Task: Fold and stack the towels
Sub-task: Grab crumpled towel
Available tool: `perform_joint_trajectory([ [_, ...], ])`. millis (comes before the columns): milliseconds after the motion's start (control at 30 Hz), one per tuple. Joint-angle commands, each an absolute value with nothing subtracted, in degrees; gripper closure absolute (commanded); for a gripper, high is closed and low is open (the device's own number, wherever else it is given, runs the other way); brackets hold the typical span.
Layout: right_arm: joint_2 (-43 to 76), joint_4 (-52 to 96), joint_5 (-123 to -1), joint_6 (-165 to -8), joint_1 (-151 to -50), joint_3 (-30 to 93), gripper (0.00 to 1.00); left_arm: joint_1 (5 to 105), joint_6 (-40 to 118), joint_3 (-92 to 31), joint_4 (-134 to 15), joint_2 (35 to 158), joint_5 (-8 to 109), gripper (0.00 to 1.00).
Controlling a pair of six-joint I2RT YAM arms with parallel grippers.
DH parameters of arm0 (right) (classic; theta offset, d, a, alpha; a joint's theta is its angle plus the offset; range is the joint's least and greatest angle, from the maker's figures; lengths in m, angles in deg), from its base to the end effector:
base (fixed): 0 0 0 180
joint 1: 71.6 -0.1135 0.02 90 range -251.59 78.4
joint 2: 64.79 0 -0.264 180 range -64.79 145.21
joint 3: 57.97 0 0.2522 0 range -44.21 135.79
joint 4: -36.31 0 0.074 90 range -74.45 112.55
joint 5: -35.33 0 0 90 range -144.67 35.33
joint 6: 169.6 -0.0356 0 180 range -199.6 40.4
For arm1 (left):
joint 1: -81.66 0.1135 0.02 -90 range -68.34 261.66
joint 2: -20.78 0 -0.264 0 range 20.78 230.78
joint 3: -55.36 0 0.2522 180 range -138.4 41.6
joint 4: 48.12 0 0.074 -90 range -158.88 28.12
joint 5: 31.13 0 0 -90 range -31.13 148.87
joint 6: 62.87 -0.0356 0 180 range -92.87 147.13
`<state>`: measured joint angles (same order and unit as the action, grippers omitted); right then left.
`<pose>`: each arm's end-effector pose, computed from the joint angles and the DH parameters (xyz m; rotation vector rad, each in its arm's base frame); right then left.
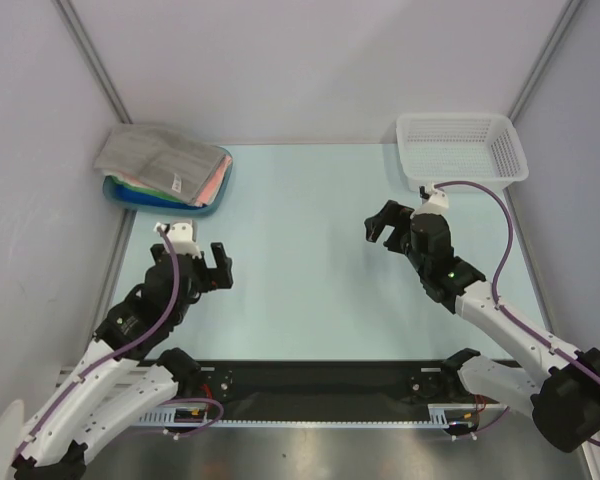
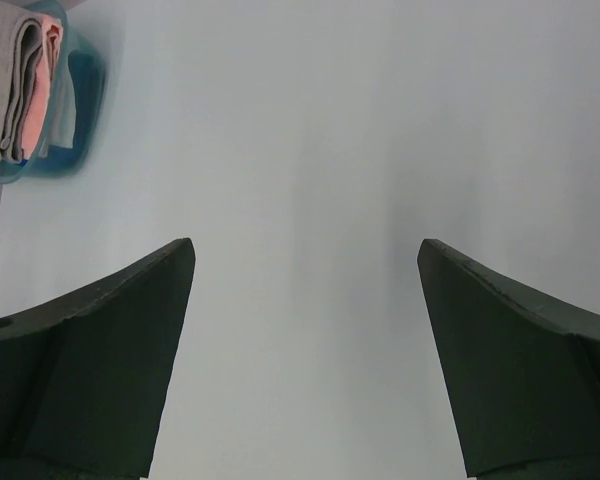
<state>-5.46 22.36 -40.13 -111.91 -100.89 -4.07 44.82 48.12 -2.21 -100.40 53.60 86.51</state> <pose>0.2126 0.1090 0.2807 0.2240 1.9146 0.4859 0.1065 -0.0592 0.3134 -0.0195 1.9958 -0.1538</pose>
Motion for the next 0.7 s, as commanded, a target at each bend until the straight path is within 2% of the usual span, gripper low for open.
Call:
perform_joint_trajectory([
  [0,-6.61,20.98,-39.12,-110.45,-100.60,-2.82,0.00,44.66,49.53,-3.22,-99.59,54.44,89.10,0.00],
  [67,-7.13,20.53,-38.24,-110.01,-100.60,-2.73,0.00,45.27,49.89,-6.20,-99.49,56.98,89.98,0.00],
  [167,-7.57,20.88,-37.80,-109.75,-100.51,-3.60,0.00,46.41,53.14,-13.21,-101.69,64.16,97.17,0.00],
  [233,-7.57,21.84,-38.15,-110.01,-100.69,-4.13,0.00,51.05,53.58,-16.31,-100.73,69.10,98.85,0.00],
  [400,-6.34,23.87,-40.44,-109.83,-100.60,-4.93,0.00,66.60,54.98,-22.02,-89.33,84.74,92.27,0.03],
  [667,-6.34,22.81,-42.01,-109.83,-100.42,-5.19,0.00,73.74,58.14,-36.87,-83.93,110.93,93.32,0.15],
])
